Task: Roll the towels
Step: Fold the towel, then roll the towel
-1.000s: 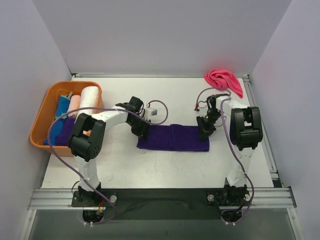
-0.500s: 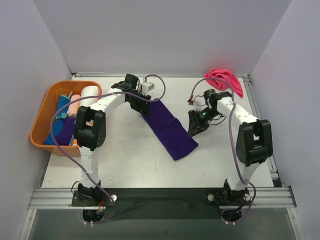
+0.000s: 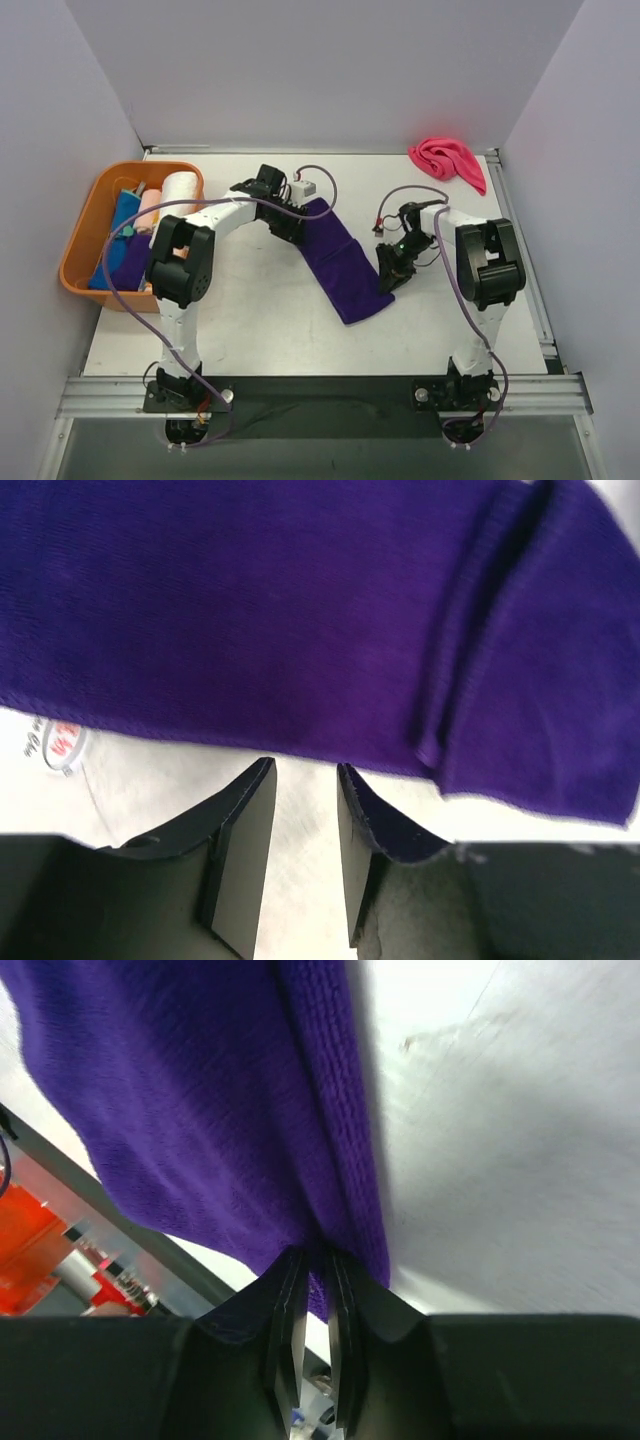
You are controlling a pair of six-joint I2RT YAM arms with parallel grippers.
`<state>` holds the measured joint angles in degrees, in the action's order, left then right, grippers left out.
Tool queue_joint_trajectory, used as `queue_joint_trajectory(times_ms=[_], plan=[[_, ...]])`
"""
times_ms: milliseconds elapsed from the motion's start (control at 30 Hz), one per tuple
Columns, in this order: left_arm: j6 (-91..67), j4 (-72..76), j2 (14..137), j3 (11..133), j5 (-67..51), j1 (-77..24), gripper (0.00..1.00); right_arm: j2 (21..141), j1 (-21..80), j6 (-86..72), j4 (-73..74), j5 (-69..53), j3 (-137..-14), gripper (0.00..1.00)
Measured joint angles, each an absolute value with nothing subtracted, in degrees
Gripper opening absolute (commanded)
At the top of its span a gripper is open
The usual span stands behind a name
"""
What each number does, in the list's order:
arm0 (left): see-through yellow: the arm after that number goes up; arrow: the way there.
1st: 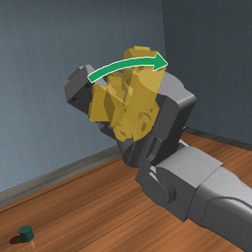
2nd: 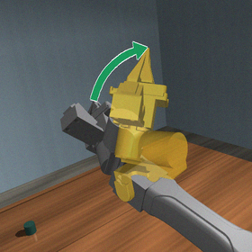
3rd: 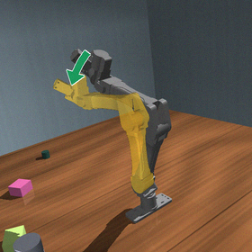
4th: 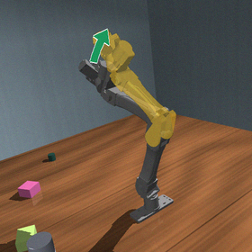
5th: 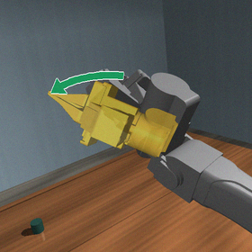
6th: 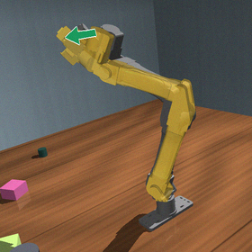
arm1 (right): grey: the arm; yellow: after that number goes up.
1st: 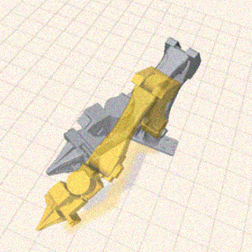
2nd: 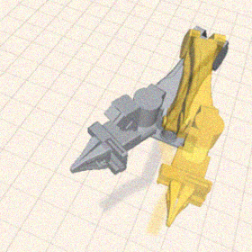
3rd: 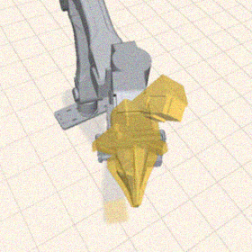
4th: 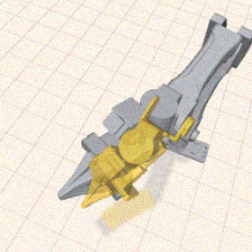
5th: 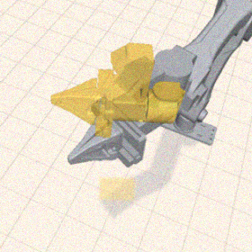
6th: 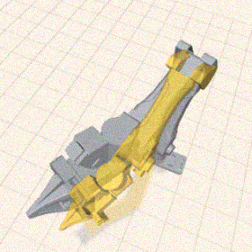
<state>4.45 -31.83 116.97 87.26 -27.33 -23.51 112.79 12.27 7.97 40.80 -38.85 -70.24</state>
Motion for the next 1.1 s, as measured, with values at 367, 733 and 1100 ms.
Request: queue_joint_trajectory(times_ms=[367,733,1100], plan=[[5.3,-30.6,132.0,103.8,-27.9,-23.7,0.42,112.5,20.3,4.3,39.5,-48.7,-63.3,0.37],[10.7,-27.2,118.9,92.2,-28.5,-23.5,0.68,99.9,11.7,4.8,39.5,-49.7,-64.3,0.37],[24.4,-22.7,83.6,67.5,-27.1,-32.4,0.61,102.6,17.6,2.3,35.9,-48.5,-71.7,0.30]])
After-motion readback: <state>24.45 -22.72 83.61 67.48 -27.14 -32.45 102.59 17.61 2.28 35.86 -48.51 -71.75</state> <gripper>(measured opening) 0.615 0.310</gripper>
